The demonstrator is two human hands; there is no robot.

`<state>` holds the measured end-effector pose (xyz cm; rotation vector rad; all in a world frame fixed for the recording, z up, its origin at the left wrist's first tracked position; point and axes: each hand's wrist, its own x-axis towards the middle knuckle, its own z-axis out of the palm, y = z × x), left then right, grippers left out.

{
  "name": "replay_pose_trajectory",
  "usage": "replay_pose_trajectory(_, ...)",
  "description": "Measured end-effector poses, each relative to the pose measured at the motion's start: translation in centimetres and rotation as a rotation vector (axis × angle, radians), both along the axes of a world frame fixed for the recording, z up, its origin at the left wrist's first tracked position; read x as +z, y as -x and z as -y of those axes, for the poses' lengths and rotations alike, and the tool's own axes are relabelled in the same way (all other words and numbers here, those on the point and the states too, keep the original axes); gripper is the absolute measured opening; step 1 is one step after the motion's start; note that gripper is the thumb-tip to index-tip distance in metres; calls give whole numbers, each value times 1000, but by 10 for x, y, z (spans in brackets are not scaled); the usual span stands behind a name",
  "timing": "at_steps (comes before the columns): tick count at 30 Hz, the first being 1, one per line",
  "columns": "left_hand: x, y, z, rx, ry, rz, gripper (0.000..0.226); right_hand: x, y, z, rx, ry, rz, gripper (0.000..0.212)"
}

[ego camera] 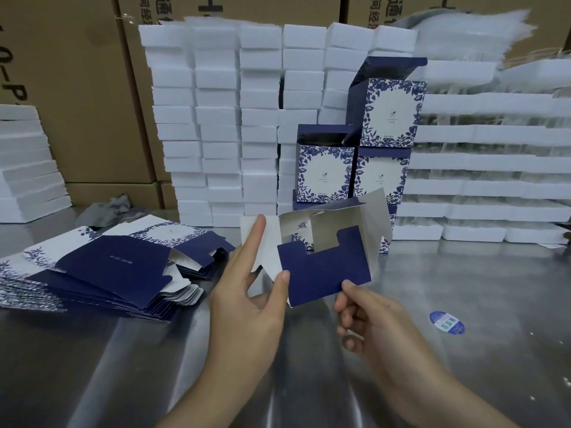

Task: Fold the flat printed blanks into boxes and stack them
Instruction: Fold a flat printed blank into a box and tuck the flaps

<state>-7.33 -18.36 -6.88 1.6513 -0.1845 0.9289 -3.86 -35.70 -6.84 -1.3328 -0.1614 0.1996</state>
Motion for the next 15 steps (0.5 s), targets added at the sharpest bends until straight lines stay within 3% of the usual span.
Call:
replay_pose_trajectory(8, -1, -3, 1, -34, -19, 25, 79, -10, -8, -8, 24, 29, -63, 51)
replay_pose_trajectory(12, -2, -8, 2, -32, -50, 48, 94, -20, -17, -16, -79, -2, -76, 45)
replay_pose_trajectory(15, -10, -20, -2, -8, 47, 26, 105, -24, -21, -21, -146, 10, -97, 43)
